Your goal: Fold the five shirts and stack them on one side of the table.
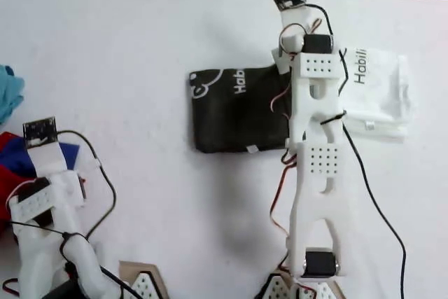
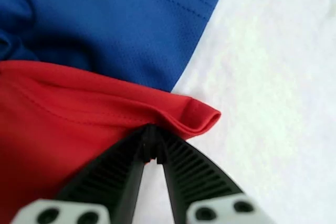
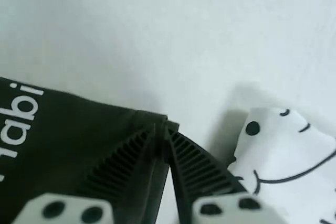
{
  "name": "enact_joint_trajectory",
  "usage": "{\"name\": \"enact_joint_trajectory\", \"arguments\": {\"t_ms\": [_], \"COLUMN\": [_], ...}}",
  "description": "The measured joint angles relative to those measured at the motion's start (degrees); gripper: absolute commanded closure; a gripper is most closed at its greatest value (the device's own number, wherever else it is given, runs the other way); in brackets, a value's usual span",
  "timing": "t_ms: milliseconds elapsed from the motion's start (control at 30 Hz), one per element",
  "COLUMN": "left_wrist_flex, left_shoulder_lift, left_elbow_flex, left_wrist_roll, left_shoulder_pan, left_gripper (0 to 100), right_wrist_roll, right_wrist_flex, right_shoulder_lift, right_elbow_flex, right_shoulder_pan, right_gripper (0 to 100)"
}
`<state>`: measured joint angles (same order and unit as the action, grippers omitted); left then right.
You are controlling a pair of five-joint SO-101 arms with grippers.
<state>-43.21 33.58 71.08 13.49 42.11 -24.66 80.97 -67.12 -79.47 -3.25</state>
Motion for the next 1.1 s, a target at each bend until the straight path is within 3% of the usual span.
{"name": "enact_joint_trajectory", "arguments": {"t_ms": [133, 267, 533, 733, 933, 1100], "left_wrist_flex": [0.0, 0.0, -3.3, -13.9, -29.8, -36.0], "left_shoulder_lift": [0.0, 0.0, 0.0, -10.4, -37.5, -58.4], "left_elbow_flex": [0.0, 0.0, -10.2, -32.8, -64.9, -92.4], "left_wrist_roll": [0.0, 0.0, 5.7, 1.5, -8.2, -13.0], "left_shoulder_pan": [0.0, 0.0, -2.9, -13.6, -24.5, -30.9], "left_gripper": [97, 97, 98, 98, 97, 97], "right_wrist_roll": [0.0, 0.0, 0.0, 0.4, 0.4, 0.4], "right_wrist_flex": [5.7, 9.7, 18.7, 19.0, 19.1, 15.3], "right_shoulder_lift": [1.1, 3.1, 8.7, 13.9, 25.1, 36.5], "right_elbow_flex": [0.0, 0.0, 0.2, 5.1, 22.7, 40.2], "right_shoulder_pan": [-3.2, -5.6, -5.4, -3.4, 0.4, 1.7], "right_gripper": [86.8, 98.7, 97.7, 97.7, 97.5, 97.6]}}
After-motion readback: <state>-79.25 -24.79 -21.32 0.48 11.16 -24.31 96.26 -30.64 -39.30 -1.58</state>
